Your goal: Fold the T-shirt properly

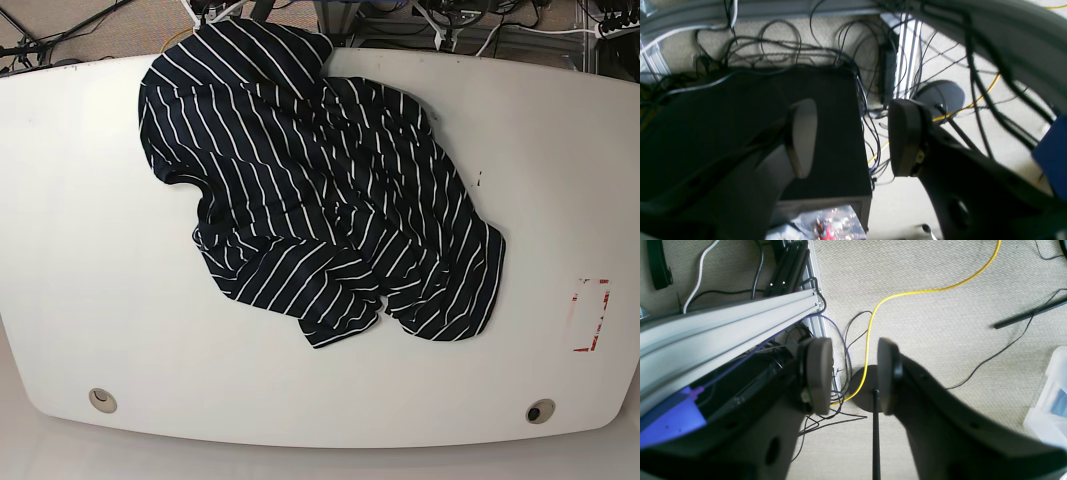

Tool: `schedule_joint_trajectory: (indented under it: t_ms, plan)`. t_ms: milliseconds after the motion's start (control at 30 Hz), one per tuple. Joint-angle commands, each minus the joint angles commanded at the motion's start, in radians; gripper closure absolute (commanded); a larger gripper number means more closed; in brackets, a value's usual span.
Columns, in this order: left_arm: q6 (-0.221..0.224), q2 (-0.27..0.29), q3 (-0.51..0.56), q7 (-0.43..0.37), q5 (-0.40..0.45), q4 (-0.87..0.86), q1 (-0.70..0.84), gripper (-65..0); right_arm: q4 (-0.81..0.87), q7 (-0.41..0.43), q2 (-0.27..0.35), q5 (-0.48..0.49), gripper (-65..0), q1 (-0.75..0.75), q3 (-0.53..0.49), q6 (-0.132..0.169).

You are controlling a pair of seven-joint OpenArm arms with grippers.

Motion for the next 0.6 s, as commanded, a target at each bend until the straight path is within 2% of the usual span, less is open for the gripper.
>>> schedule_joint_trajectory:
  t_ms: [33, 600]
  plan:
    - [-0.003, 0.006, -0.001, 0.003, -0.005, -0.023, -0.023, -31.1, -0.011, 0.002, -0.017, -0.005, -21.4, 0.025, 0.001, 0.008]
    - [-0.003, 0.006, -0.001, 0.003, -0.005, -0.023, -0.023, -31.1, -0.012, 0.002, -0.017, -0.005, -21.2, 0.038, 0.001, 0.008]
